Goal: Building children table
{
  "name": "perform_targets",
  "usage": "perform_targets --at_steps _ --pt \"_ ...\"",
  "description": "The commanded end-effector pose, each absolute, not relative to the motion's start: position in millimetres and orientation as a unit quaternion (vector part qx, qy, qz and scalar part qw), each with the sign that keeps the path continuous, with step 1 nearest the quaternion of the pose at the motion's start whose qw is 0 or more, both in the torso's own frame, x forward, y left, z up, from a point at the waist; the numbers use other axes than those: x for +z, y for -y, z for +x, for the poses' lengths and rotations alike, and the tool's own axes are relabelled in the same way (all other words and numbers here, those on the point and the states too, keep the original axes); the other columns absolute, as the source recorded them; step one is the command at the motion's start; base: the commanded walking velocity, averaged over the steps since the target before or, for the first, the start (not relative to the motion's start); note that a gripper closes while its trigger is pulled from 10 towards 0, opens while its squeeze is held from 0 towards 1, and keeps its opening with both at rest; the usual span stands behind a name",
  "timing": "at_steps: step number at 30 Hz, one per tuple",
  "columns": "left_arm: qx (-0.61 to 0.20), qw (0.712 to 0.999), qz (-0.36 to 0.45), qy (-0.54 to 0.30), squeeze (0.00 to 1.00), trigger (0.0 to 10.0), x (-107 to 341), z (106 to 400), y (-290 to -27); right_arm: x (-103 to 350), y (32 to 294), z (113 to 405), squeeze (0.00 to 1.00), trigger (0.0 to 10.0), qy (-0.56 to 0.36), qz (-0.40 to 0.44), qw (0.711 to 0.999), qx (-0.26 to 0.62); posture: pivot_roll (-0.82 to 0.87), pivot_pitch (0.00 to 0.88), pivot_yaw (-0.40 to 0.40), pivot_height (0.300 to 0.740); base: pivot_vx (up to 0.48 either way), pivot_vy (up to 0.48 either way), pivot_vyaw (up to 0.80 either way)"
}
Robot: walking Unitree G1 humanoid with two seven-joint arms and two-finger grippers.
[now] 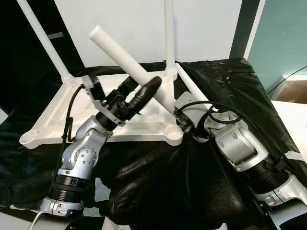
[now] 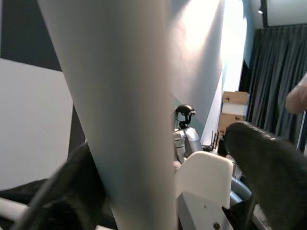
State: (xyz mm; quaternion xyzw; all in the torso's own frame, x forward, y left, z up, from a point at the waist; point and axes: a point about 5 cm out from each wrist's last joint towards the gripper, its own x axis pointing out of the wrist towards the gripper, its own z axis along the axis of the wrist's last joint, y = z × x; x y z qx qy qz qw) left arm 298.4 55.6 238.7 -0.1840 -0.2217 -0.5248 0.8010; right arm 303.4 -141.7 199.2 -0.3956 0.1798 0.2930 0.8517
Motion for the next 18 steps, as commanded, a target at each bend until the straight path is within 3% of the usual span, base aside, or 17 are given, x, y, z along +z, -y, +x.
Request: perform_targets --at_steps 1,3,16,17,18 --pt "-0.520 0.814 -0.167 0.198 0.00 0.0 234 304 -51 205 134 302 0.00 10.0 -0.160 -0.407 0.845 0.307 -0.12 0.000 0.111 0.740 0.000 0.000 0.00" --pt "-0.487 0.834 -0.173 0.193 0.00 0.0 236 313 -49 206 133 301 0.00 10.0 -0.155 -0.405 0.848 0.305 -0.12 0.000 0.113 0.740 0.000 0.000 0.00" --pt "-0.443 0.850 -0.189 0.211 0.00 0.0 247 319 -48 210 135 305 0.00 10.0 -0.085 -0.441 0.860 0.243 -0.13 0.000 0.118 0.740 0.000 0.000 0.00" --pt "-0.442 0.850 -0.191 0.213 0.00 0.0 248 320 -47 211 134 306 1.00 10.0 -0.078 -0.429 0.869 0.234 -0.13 0.000 0.118 0.740 0.000 0.000 0.00" --pt "-0.442 0.850 -0.191 0.213 0.00 0.0 248 320 -47 211 134 306 1.00 10.0 -0.078 -0.429 0.869 0.234 -0.13 0.000 0.118 0.740 0.000 0.000 0.00"
